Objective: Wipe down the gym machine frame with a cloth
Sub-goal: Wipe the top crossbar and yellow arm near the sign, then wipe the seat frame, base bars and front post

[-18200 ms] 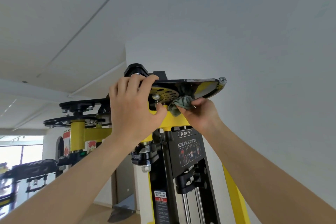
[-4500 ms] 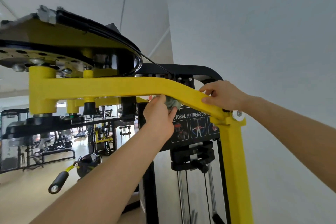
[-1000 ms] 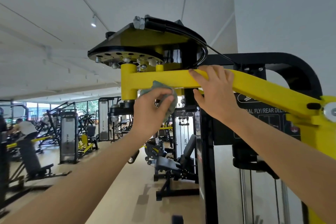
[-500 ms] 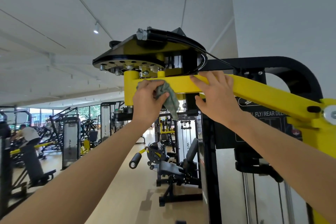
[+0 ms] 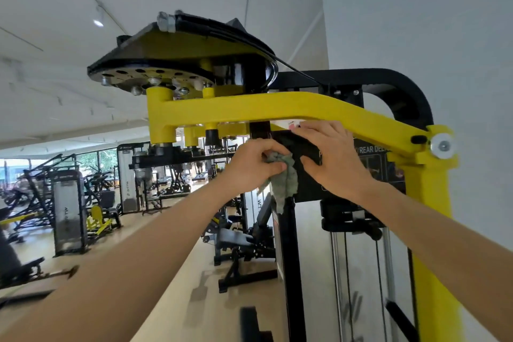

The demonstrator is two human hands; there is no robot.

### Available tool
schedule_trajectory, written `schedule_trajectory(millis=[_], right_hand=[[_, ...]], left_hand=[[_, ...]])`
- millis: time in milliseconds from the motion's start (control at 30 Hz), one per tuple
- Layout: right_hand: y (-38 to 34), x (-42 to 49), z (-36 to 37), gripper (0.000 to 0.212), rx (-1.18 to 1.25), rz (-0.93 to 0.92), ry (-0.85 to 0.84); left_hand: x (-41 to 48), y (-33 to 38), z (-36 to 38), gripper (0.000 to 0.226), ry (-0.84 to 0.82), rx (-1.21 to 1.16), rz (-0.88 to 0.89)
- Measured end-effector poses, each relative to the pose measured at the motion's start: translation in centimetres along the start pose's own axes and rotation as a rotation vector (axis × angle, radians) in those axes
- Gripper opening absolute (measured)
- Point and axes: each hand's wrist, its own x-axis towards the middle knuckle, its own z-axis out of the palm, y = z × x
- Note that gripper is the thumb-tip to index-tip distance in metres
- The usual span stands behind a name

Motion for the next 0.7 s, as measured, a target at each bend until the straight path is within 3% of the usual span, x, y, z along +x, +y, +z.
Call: schedule_trajectory(millis=[167, 233, 400, 567, 700], right_hand=[[-0.6, -7.3, 0.1, 0.062, 0.546, 0.376, -0.323], [-1.0, -10.0, 0.1, 0.051, 0.789, 0.513, -0.415], [-0.7, -15.8, 0.8, 0.015, 0.760, 0.665, -0.385], [0.9, -19.7, 1.0, 0.009, 0.811, 0.892, -0.417], [1.6, -22.7, 1.7, 0.011, 0.824, 1.044, -0.473]], left_hand=[[-3.9, -0.1, 4.6, 0.032, -0.133, -0.374, -0.166], [-6.0, -0.5, 6.5, 0.037, -0.177, -0.450, -0.163], [-10.7, -2.7, 10.6, 0.031, -0.144, -0.521, -0.192], [-14.1, -5.1, 12.0, 0.040, -0.329, -0.669, -0.285], [-16.5, -6.0, 13.7, 0.020, -0.298, -0.632, -0.332]])
